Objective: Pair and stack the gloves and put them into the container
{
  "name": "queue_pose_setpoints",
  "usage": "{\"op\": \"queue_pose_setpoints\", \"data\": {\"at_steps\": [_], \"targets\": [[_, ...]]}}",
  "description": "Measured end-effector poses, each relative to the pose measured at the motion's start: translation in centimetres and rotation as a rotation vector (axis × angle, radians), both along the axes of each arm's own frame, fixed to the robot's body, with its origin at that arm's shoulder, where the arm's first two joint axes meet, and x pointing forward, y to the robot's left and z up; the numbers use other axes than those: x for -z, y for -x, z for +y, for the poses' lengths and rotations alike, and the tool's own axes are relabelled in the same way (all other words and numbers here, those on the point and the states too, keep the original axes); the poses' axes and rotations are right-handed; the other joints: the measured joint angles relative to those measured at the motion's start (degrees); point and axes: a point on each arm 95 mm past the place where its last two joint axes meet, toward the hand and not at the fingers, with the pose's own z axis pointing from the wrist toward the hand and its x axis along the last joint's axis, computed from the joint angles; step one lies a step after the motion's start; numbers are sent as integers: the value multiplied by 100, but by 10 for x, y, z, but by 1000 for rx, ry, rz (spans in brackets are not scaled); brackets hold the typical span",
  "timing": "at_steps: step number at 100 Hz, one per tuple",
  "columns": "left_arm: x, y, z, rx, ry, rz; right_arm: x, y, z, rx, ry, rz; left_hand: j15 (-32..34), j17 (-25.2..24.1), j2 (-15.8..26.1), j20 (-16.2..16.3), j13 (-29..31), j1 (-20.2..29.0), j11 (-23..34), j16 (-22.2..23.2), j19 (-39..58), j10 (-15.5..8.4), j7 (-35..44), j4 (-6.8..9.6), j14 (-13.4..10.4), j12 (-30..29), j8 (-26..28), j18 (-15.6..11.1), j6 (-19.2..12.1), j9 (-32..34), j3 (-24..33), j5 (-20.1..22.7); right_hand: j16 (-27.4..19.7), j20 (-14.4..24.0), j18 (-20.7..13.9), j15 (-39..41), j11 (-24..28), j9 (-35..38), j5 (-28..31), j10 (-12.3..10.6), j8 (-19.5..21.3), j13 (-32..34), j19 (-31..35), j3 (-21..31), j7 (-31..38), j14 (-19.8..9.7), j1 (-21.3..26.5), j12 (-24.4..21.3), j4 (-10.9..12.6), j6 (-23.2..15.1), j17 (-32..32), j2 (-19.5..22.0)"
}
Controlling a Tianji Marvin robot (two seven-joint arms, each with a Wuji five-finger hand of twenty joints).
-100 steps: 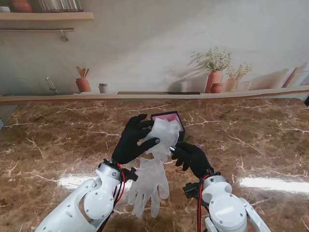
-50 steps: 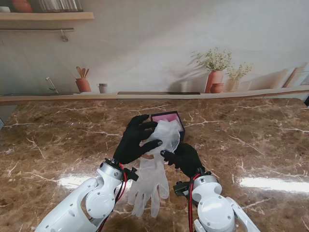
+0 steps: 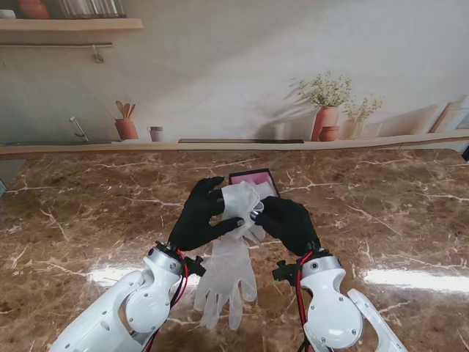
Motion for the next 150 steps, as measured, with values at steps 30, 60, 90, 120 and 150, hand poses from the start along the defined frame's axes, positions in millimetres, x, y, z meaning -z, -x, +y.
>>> {"op": "queue_pose_setpoints", "data": {"at_steps": [30, 60, 90, 120, 150], "targets": [[0, 0, 2, 3, -6, -9, -2, 0, 2, 63, 75, 8, 0, 0, -1, 1, 0, -61, 0, 0, 0, 0, 53, 0, 0, 0, 6, 0, 0, 0, 116, 0, 0, 0, 64, 145, 239, 199, 123, -25, -114, 162, -2, 184, 1330, -1, 723, 349, 25, -289, 132, -672], [0, 1, 1, 13, -6, -27, 2, 1, 7, 45, 57, 105, 1, 0, -64, 1, 0, -68, 0, 0, 0, 0, 53, -4, 0, 0, 4, 0, 0, 0, 184, 0, 0, -83, 64, 130, 213, 154, 120, -8, -6, 252, -2, -138, 1005, -2, 422, 85, 22, -80, 257, -808], [1, 0, 2, 29, -20, -30, 5, -3, 13, 37, 33, -74, 1, 0, -157, 4, 0, -131, 0, 0, 0, 0, 46, -67, 0, 0, -394, 0, 0, 0, 311, 4, 152, -117, -21, 683, 664, 305, 306, -33, 1501, 364, 155, 837, 1388, -117, 529, 1013, -15, -453, 353, -1117], [3, -1, 12, 42, -50, 25, -10, -7, 5, 26, 5, -192, 1, 0, -712, 74, 0, -983, -18, -12, 0, 0, -640, -61, 0, -86, -720, 60, 263, -141, 738, -561, 291, -118, -23, 765, 736, 368, 418, -34, 1838, 364, 155, 1059, 1372, -118, 521, 1213, -24, -422, 354, -1366], [7, -2, 39, -22, -38, 118, -32, -6, -9, -22, 25, -316, 1, 0, -937, 74, 0, -1843, -140, -82, 0, 10, -1070, -22, 0, -97, -676, 120, 1028, -417, 1483, -1564, 295, -74, -23, 768, 737, 384, 418, -34, 1900, 364, 211, 1086, 1371, -120, 511, 1215, -27, -421, 365, -1371]]}}
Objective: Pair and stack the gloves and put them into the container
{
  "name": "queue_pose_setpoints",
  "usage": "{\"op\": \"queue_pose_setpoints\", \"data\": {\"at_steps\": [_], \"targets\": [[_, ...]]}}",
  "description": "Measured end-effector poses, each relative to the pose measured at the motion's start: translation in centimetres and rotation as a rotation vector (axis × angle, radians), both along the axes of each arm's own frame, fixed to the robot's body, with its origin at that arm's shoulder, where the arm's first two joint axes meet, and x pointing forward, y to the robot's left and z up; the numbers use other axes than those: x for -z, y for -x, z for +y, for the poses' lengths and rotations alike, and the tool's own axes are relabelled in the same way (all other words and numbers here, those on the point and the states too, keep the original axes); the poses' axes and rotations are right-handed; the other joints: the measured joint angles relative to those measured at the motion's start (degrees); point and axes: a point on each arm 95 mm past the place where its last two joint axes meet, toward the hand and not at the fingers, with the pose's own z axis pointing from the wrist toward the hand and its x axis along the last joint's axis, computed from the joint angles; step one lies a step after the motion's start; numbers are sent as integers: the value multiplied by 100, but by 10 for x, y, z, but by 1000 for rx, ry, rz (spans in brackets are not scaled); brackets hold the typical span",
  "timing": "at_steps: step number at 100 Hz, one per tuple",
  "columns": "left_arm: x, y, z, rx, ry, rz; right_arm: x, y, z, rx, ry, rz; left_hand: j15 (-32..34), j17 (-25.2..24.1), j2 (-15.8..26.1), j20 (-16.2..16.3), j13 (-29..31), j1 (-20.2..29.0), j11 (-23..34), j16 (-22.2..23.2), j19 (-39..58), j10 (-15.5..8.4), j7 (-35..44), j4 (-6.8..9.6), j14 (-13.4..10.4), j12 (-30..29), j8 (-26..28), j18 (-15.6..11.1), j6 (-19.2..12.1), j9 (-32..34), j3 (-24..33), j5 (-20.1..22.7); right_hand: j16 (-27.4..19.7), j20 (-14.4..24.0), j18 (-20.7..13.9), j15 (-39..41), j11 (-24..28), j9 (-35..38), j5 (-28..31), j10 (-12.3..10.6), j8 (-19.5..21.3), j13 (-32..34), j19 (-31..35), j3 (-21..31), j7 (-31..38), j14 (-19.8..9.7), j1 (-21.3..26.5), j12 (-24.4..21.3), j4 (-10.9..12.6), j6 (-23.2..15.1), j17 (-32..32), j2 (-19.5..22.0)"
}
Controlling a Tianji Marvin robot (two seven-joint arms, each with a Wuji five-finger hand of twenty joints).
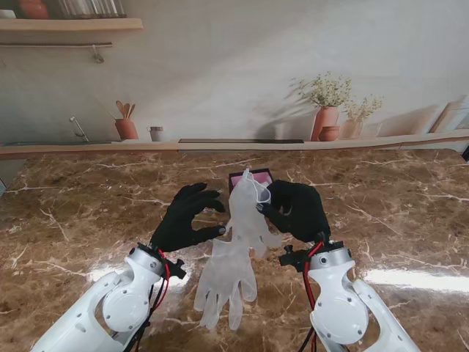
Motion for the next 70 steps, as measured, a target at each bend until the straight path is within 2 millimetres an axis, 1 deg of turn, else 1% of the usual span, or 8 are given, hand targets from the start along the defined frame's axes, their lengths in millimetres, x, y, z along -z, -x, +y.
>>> {"op": "queue_pose_setpoints", "data": {"at_steps": [12, 23, 25, 34, 43, 54, 61, 70], "targets": [[-1, 0, 6, -33, 27, 7, -4, 2, 0, -33, 9, -19, -4, -2, -72, 0, -3, 0, -68, -1, 0, 49, -446, 1, 1, -1, -82, 4, 176, -280, 10, -430, 0, 1, 0, 0, 0, 1, 0, 0, 11, 0, 0, 0, -3, -6, -2, 1, 0, 0, 2, 0], [-3, 0, 9, -40, 41, 6, -5, 7, 1, -82, 10, -33, -65, -3, -233, -37, -76, -3, -168, -7, -2, 80, -1834, 1, 2, -116, -1463, 4, 566, -578, 10, -491, 0, 1, 0, 0, 0, 2, 0, 0, 23, 0, 0, 0, -33, -6, -2, 1, 0, 0, 4, -1], [-4, 0, 9, -35, 47, 11, -5, 8, 2, -99, 11, -39, -132, -3, -245, -117, -88, -5, -200, -21, -25, 89, -2125, 1, 3, -143, -1764, 4, 644, -644, 3, -491, 0, 1, 0, 0, 0, 2, 1, 0, 23, 0, 0, 0, -34, -6, -2, 1, 0, 0, 5, -1], [-7, 1, 6, 45, 100, 90, -5, 14, 5, -196, 16, -63, -307, -6, -407, -543, -345, -65, -286, -151, -275, 171, -2662, 14, 17, -267, -2367, 4, 822, -865, -235, -490, 0, 1, 0, 0, 0, 4, 1, -1, 24, 0, 0, 0, -36, -6, -2, 1, 0, 0, 51, -1], [-10, 4, 0, 176, 168, 190, -3, 18, 8, -309, 12, -69, -466, 32, -473, -1020, -360, -66, -292, -257, -446, 219, -2814, 15, 47, -310, -2532, 4, 878, -917, -365, -490, 0, 2, 0, 0, 3, 61, 59, -9, 24, 8, 0, 11, -54, -8, -51, 2, 0, -10, 57, -13], [-12, 5, -4, 229, 128, 203, 1, 19, 8, -421, 16, -73, -601, 70, -540, -1497, -360, -62, -362, -451, -623, 278, -2881, 22, 56, -354, -2538, 5, 989, -917, -789, -361, 1, 2, 0, -8, 2, 62, 59, -15, 24, 11, 0, 11, -54, -10, -51, 3, 0, -16, 57, -13], [-13, 5, -5, 318, 161, 283, 3, 18, 8, -449, 49, -67, -614, 61, -539, -1914, -361, 116, -473, -735, -679, 280, -2658, 31, 70, -360, -2272, 16, 774, -976, -1319, 15, 1, 2, 0, -17, 2, 63, 59, -20, 25, 13, 0, 11, -54, -10, -51, 5, 0, -16, 57, -13], [-16, 5, -6, 374, 223, 324, 3, 16, 6, -451, 82, -63, -614, 137, -539, -1942, -361, 397, -491, -651, -680, 275, -1581, 40, 86, -361, -1431, 23, -60, -877, -1479, 751, 1, 2, 0, -73, -47, 63, 59, -22, 25, 14, 0, 11, -54, -10, -51, 53, 0, -16, 57, -13]]}}
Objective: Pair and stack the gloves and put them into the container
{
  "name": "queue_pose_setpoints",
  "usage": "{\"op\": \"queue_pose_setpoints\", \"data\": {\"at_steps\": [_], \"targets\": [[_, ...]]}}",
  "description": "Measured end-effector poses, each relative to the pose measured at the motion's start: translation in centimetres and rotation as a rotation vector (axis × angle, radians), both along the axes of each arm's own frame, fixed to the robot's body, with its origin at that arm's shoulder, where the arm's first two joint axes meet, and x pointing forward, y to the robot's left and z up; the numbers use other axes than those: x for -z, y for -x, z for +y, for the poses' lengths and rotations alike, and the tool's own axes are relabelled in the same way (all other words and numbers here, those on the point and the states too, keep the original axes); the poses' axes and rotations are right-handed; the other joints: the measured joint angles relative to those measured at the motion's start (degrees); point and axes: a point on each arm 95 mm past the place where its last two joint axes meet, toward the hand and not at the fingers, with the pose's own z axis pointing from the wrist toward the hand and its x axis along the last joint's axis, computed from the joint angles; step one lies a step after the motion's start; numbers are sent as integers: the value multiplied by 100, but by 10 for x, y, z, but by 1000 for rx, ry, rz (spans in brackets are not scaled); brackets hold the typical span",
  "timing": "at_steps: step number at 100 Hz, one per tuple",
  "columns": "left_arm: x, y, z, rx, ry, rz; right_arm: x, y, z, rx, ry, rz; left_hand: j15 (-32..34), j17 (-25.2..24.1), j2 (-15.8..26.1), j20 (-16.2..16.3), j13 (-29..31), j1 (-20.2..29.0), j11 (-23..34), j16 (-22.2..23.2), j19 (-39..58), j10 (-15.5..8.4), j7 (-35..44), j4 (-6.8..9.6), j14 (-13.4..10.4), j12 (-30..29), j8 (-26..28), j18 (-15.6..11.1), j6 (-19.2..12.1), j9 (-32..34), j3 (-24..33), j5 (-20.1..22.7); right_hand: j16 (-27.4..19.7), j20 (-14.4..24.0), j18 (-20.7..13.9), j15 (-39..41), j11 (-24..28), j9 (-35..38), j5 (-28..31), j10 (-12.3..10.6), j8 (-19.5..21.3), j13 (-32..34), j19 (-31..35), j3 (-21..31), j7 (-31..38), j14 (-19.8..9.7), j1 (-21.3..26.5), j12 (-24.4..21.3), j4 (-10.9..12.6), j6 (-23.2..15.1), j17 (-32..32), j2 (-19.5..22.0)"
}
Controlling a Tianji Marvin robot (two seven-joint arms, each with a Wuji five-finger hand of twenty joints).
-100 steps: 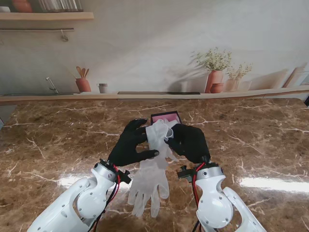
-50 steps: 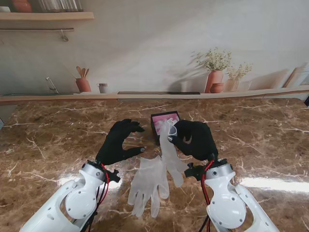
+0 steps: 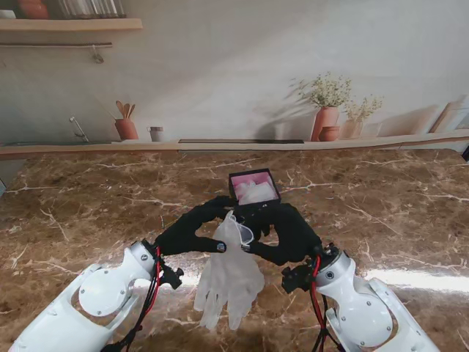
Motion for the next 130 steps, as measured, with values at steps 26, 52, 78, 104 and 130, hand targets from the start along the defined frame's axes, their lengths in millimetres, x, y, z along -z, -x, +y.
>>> {"op": "queue_pose_setpoints", "data": {"at_steps": [26, 52, 78, 104, 130], "targets": [[-6, 7, 10, -40, 48, -2, 4, -5, -9, 42, 45, 50, 227, -24, -101, 323, 227, 1535, 176, 340, 99, -129, 2446, 5, 44, 174, 511, 2, -1086, 1203, 178, 1281, 0, 3, 17, -13, -12, 0, 0, -2, 8, 0, 0, 0, 0, 0, 0, 24, 0, 0, -2, 3], [-6, 27, 18, 16, -81, -53, 19, 6, -13, 44, 57, 166, 1414, -282, -101, 3348, 2377, 1509, 1267, 1708, 1167, -257, 2633, 5, 505, 1653, -531, 360, -1085, 3577, 275, 1715, 4, 77, 80, -14, -12, 1, -2, -2, 46, 0, 0, -3, -8, 0, -1, 75, 0, 0, -6, 59], [-4, 52, 29, 69, -124, -39, 34, 26, -10, -16, 61, 265, 2034, -107, -113, 3811, 3377, 1500, 1435, 2160, 2131, -274, 2625, -129, 581, 1327, -669, 519, -758, 4898, 656, 1920, 6, 147, 104, -9, -67, 70, -4, 15, 28, 217, 0, -58, -10, 29, -1, 75, 0, 61, 152, 174], [-6, 76, 44, 97, -152, -31, 43, 45, 4, -92, 75, 322, 2199, -122, -167, 3377, 3774, 1381, 1490, 2162, 3104, -201, 2626, -283, 581, 903, -670, 522, -484, 5297, 1088, 2067, 6, 148, 145, -11, -94, 127, -7, 19, -71, 287, 72, -96, -10, 69, -1, 58, 0, 72, 229, 251], [5, 87, 55, 99, -190, 26, 52, 44, 18, -147, 95, 378, 2420, -116, -167, 3168, 4071, 1381, 1712, 2183, 3456, -133, 2630, -284, 581, 831, -667, 522, -222, 5625, 1309, 2067, 7, 148, 145, -14, -97, 127, -10, 19, -98, 287, 74, -144, -10, 69, -1, 10, 0, 73, 229, 310]]}}
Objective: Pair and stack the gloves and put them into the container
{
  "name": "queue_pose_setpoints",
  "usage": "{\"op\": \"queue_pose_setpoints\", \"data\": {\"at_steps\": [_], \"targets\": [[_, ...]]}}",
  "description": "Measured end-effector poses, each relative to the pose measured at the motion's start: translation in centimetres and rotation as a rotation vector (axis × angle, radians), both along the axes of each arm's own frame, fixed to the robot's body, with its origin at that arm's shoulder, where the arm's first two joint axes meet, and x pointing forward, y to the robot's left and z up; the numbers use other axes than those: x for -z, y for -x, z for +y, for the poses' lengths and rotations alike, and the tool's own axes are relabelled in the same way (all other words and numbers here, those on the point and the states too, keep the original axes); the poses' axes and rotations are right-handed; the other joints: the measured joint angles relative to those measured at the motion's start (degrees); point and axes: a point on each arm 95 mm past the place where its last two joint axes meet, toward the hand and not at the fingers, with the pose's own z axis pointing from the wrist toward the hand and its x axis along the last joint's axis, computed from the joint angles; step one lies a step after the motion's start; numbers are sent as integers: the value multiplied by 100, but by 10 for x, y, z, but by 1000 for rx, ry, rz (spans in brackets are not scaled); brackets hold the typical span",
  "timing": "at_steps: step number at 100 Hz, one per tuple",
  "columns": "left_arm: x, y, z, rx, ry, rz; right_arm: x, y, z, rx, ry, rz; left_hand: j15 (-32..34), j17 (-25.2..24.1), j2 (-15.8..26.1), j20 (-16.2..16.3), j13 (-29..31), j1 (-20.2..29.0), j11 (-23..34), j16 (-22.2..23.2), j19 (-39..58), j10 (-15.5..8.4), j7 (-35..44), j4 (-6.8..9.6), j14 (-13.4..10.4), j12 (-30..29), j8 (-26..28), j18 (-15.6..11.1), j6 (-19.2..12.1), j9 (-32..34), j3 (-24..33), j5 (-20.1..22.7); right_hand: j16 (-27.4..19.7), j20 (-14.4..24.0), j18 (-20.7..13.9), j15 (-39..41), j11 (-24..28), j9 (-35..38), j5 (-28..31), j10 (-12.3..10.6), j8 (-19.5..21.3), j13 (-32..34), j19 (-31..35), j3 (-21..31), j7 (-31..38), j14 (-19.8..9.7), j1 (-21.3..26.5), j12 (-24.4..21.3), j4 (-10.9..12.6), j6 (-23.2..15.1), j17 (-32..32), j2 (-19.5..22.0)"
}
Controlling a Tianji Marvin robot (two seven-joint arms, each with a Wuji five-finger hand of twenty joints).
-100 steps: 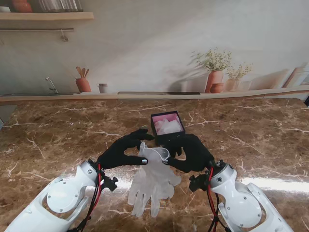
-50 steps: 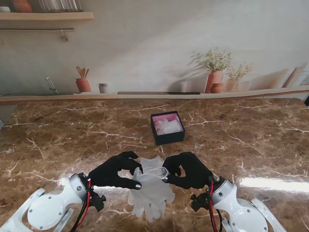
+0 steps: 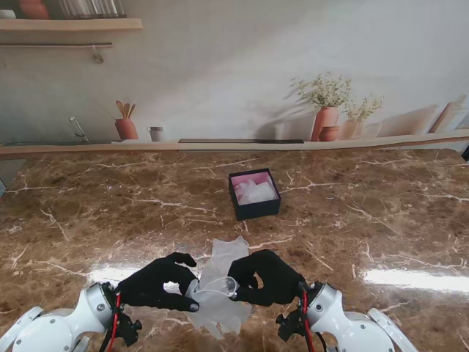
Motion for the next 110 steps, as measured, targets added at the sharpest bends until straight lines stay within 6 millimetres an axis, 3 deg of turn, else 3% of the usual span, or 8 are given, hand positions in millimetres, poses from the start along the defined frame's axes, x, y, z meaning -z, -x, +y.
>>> {"op": "queue_pose_setpoints", "data": {"at_steps": [17, 40, 57, 79, 105, 110], "targets": [[10, -6, 3, -24, -63, 11, 8, -13, 2, 34, 36, 42, 51, 0, 2, -85, 117, 0, 42, 0, 69, 0, 0, 0, 0, 0, 3, 0, 14, 29, 9, 0, 0, 0, 0, 0, 0, 0, -8, 0, -49, 0, 1, -30, 0, 0, 0, 0, 0, 4, 52, 44], [21, -31, 1, -149, -169, -46, 26, -44, 2, 123, 95, 111, 133, 0, 5, -215, 117, 0, 112, 70, 71, 0, 0, 0, 0, -1, 67, -1, 87, 29, 83, -1, 0, 0, 0, 7, -1, 22, -8, 8, -146, 58, 77, -31, 6, 4, 4, -3, 0, 53, 74, 54], [28, -51, -8, -266, -246, -116, 40, -68, 5, 170, 139, 112, 276, 0, 5, -264, 118, -1, 182, 203, 72, 43, 0, 0, 0, 17, 148, -9, 142, 29, 272, -14, 0, 0, 0, 7, -1, 22, -8, 9, -200, 58, 80, -31, 13, 4, 4, -5, 0, 54, 76, 54], [33, -75, -26, -276, -330, -112, 49, -96, 9, 285, 253, 109, 415, 0, 5, -280, 118, -64, 253, 259, 72, 44, 0, -4, 0, 75, 237, -119, 154, 29, 367, -14, 0, 0, 0, 22, -1, 22, -8, 10, -211, 58, 139, -31, 18, 4, 4, -9, 0, 54, 131, 55], [52, -98, -35, -300, -444, -86, 62, -115, 14, 436, 391, 123, 489, 0, 5, -280, 118, -64, 315, 297, 72, 44, 0, -7, 0, 162, 338, -128, 154, 29, 368, -14, 0, -2, 0, 108, -1, 28, -8, 10, -289, 118, 157, -31, 22, 4, 4, -141, 0, 55, 257, 55], [55, -101, -36, -315, -460, -86, 65, -116, 16, 456, 406, 128, 498, 0, 5, -280, 118, -68, 324, 315, 74, 44, 0, -71, 0, 200, 349, -129, 210, 29, 490, -14, 0, -2, 0, 108, -1, 29, -8, 10, -343, 118, 212, -31, 22, 4, 4, -141, 0, 55, 272, 55]]}}
